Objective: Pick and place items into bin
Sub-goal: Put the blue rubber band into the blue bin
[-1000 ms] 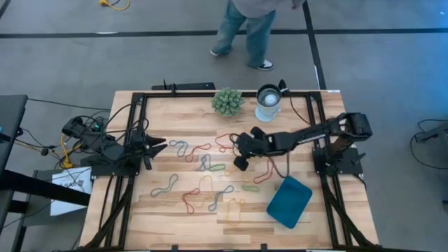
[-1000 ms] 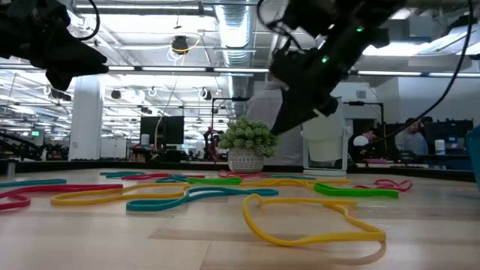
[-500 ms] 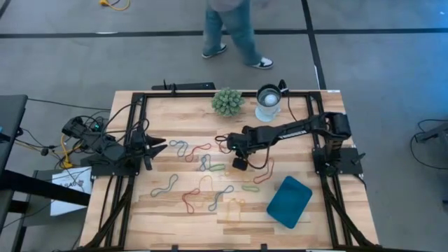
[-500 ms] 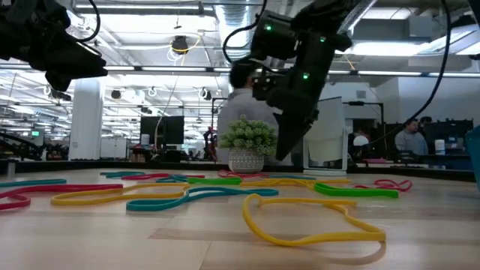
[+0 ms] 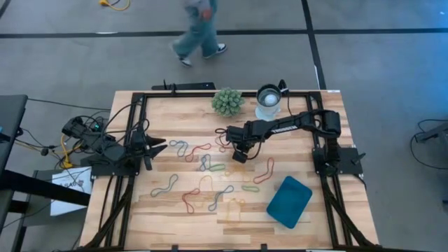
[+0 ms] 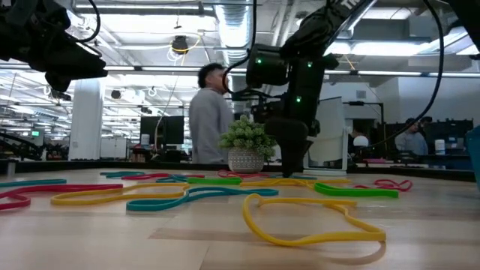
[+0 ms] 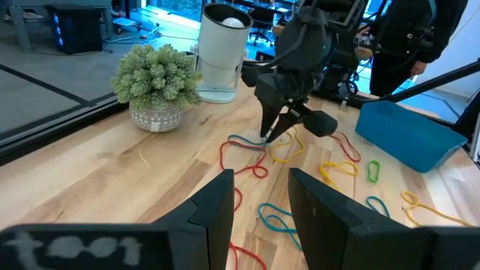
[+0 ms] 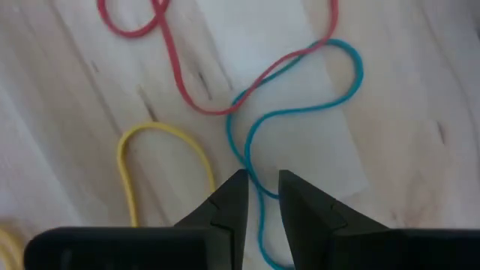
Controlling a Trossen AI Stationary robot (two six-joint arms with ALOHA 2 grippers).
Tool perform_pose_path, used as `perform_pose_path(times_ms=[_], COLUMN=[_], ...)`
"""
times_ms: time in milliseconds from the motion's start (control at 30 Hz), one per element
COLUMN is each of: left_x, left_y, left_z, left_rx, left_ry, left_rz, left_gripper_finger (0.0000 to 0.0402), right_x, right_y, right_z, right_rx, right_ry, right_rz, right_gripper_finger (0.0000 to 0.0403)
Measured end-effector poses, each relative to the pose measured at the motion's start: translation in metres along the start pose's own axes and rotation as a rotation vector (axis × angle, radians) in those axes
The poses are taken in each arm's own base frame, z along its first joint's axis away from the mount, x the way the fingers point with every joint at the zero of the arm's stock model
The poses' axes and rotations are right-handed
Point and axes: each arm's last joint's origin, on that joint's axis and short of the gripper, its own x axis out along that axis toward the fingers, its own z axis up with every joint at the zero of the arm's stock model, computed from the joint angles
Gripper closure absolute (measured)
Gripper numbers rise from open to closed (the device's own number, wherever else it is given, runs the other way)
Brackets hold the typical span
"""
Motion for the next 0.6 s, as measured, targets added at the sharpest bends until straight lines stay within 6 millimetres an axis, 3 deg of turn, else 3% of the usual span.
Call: perform_pose_path(times_ms=[600], left_x=[0.0000], left_y=[0.0000], left_z=[0.0000], left_rx=[0.000], left_ry=[0.000], left_rz=[0.000], left_gripper_finger=[0.0285], right_x=[0.0008], right_y=[0.0027], right_z=[0.0016], right_rx=[-0.008], right_ry=[-0.029], right_rz=[0.013], right_gripper_finger=[0.0333])
